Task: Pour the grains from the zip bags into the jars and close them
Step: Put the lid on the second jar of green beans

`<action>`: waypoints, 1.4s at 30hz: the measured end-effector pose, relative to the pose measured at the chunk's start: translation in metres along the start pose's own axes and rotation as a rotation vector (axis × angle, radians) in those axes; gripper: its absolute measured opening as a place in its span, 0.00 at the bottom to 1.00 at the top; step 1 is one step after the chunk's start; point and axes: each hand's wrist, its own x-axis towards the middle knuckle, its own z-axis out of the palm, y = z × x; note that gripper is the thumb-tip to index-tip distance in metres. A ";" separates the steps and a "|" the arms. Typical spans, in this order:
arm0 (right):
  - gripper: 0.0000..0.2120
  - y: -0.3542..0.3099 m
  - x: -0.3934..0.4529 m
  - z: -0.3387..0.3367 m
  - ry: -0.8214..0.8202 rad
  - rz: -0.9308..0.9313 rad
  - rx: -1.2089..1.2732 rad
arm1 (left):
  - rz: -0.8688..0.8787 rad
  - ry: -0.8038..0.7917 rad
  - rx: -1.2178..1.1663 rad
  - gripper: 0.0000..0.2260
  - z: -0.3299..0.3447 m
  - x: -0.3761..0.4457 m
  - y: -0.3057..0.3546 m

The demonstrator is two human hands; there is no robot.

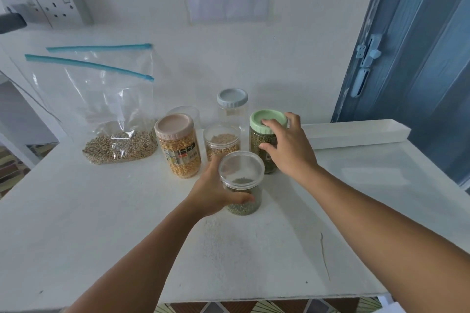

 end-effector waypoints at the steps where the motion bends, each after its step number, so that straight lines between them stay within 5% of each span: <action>1: 0.27 0.003 0.004 0.000 -0.001 0.001 0.006 | 0.000 0.000 0.000 0.48 0.002 0.002 0.002; 21: 0.27 0.059 0.119 0.024 -0.049 0.059 0.093 | -0.062 0.067 0.043 0.46 0.045 0.051 0.018; 29: 0.41 0.069 0.066 0.020 0.062 -0.011 0.321 | -0.088 0.112 0.054 0.51 0.057 0.053 0.022; 32: 0.42 0.077 0.033 0.002 -0.344 0.034 0.711 | -0.091 0.130 0.055 0.54 0.062 0.055 0.022; 35: 0.49 0.088 0.012 -0.007 -0.694 0.008 0.756 | -0.110 0.114 0.034 0.56 0.066 0.059 0.026; 42: 0.49 0.105 0.004 -0.004 -0.597 0.009 0.805 | -0.124 0.035 -0.004 0.50 0.070 0.072 0.033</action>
